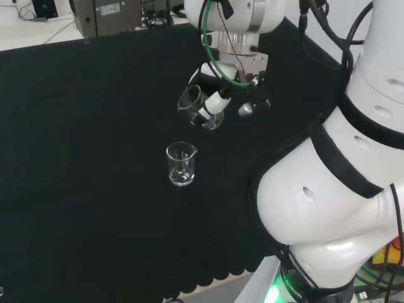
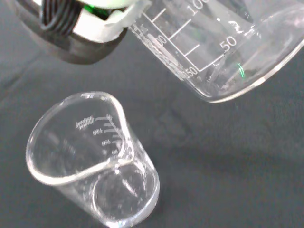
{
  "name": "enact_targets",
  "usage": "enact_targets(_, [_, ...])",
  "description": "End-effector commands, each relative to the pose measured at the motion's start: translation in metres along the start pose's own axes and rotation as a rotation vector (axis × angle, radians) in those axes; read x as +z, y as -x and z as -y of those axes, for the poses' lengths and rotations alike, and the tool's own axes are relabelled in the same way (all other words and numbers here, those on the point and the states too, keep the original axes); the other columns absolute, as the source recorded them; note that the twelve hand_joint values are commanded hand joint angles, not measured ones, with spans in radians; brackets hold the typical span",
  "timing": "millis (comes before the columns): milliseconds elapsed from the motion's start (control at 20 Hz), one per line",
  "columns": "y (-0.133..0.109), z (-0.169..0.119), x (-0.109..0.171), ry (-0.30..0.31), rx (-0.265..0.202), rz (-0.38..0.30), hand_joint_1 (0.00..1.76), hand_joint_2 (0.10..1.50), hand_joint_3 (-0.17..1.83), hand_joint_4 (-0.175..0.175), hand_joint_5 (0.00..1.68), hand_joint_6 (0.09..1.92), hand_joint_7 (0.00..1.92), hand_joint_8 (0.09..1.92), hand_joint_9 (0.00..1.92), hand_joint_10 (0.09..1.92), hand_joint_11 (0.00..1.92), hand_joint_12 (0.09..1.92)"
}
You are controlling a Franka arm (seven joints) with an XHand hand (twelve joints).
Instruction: Place the beaker back on the table.
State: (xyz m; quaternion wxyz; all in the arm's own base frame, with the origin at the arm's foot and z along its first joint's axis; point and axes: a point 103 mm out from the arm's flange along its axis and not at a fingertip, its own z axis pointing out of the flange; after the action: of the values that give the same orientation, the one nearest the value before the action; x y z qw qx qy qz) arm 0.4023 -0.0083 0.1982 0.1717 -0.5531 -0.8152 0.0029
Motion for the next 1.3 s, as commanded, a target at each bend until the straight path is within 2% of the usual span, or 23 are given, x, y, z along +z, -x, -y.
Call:
enact_targets(50, [0.014, -0.013, -0.001, 0.051, 0.018, -0.059, 1.43, 1.00, -0.17, -0.175, 1.46, 0.09, 1.46, 0.27, 1.65, 0.09, 1.29, 0.91])
enact_targets(350, [0.026, -0.040, 0.007, 0.070, 0.042, -0.151, 1.43, 1.00, -0.17, -0.175, 1.46, 0.09, 1.46, 0.27, 1.65, 0.09, 1.29, 0.91])
enact_targets(600, [0.032, -0.070, 0.017, 0.075, 0.038, -0.214, 1.43, 1.00, -0.17, -0.175, 1.46, 0.09, 1.45, 0.27, 1.64, 0.09, 1.28, 0.91])
enact_targets(850, [0.037, -0.096, 0.025, 0.059, 0.025, -0.248, 1.43, 1.00, -0.17, -0.175, 1.46, 0.09, 1.45, 0.28, 1.65, 0.09, 1.28, 0.91])
enact_targets(1150, [0.047, -0.115, 0.034, 0.096, 0.038, -0.312, 1.43, 1.00, -0.17, -0.175, 1.46, 0.09, 1.45, 0.28, 1.65, 0.09, 1.28, 0.91])
enact_targets(1300, [0.049, -0.122, 0.038, 0.105, 0.026, -0.333, 1.43, 1.00, -0.17, -0.175, 1.45, 0.09, 1.44, 0.29, 1.64, 0.09, 1.27, 0.91])
